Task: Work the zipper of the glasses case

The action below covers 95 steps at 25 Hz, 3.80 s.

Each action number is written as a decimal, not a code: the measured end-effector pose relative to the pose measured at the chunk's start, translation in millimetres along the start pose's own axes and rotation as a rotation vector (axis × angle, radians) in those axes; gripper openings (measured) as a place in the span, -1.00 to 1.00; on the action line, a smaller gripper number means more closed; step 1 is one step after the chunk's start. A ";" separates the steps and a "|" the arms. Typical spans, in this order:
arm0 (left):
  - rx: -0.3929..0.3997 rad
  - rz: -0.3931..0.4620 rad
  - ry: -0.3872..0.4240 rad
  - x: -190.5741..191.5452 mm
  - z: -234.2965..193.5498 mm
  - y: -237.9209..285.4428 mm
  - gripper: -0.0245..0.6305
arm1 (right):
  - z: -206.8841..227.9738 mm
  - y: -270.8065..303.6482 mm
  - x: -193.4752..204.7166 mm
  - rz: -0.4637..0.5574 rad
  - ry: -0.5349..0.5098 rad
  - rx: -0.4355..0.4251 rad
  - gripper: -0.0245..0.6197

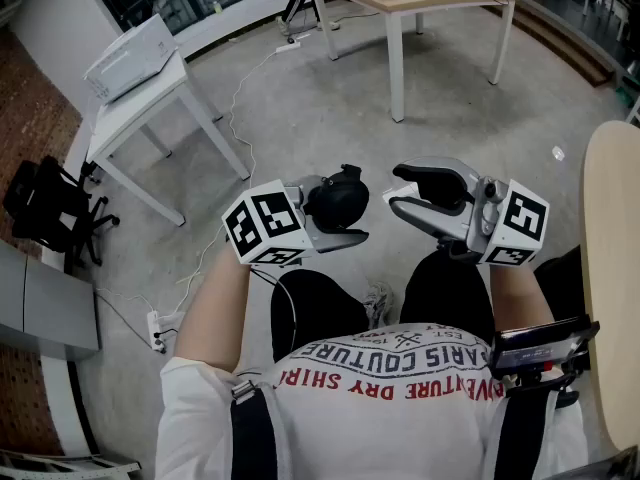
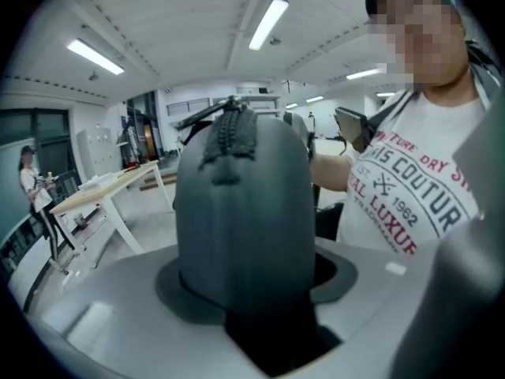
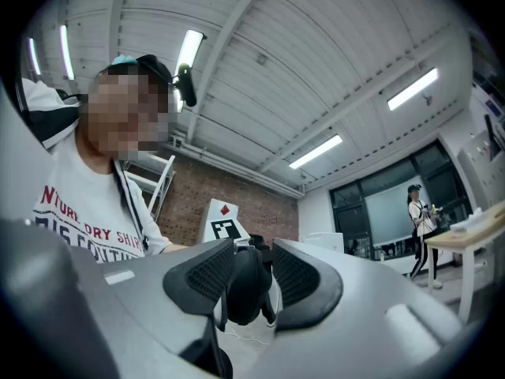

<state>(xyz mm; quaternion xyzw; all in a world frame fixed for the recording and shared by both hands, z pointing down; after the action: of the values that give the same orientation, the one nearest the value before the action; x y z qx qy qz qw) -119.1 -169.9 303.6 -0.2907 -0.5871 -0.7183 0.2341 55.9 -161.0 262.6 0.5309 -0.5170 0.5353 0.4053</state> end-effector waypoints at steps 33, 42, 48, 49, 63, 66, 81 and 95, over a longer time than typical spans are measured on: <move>0.196 -0.735 0.371 -8.4 19.0 -5.3 -0.17 | -24.5 33.7 18.3 -0.159 -0.129 -0.120 -0.63; 0.093 -0.734 0.390 -7.8 11.8 -6.4 -0.17 | -20.0 34.9 18.1 -0.142 -0.081 -0.094 -0.74; 0.056 -0.689 0.365 -8.6 10.4 -4.3 -0.17 | -18.0 31.8 15.6 -0.129 -0.085 -0.069 -0.84; 0.058 -0.685 0.360 -8.1 10.5 -4.0 -0.17 | -18.0 31.6 15.1 -0.132 -0.089 -0.069 -0.85; 0.002 -0.620 0.381 -10.2 6.6 -0.5 -0.17 | -13.7 27.3 9.3 -0.161 -0.106 -0.065 -0.86; -0.016 -0.583 0.369 -9.7 3.6 -1.1 -0.18 | -11.5 23.1 9.6 -0.165 -0.103 -0.059 -0.86; 0.059 -0.270 0.244 -14.1 4.5 -11.1 -0.18 | -4.3 14.8 1.8 -0.126 -0.031 -0.101 -0.86; 0.168 0.012 0.090 -14.9 7.1 -17.0 -0.18 | -2.2 13.7 2.4 -0.084 0.015 -0.105 -0.86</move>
<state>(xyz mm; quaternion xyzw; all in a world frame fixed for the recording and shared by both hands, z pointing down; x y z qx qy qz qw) -118.9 -159.7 282.3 -0.2412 -0.6326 -0.6773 0.2881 41.9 -160.9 263.5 0.5260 -0.5185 0.4938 0.4589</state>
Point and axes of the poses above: the fingertips, and each gripper's own axes: y forward along the fingers, z to its right, x out of its underside, the point moved 8 cm from there along -y, backward along the fingers, and after that the axes turned 8 degrees about -z, right-handed, at the moved point
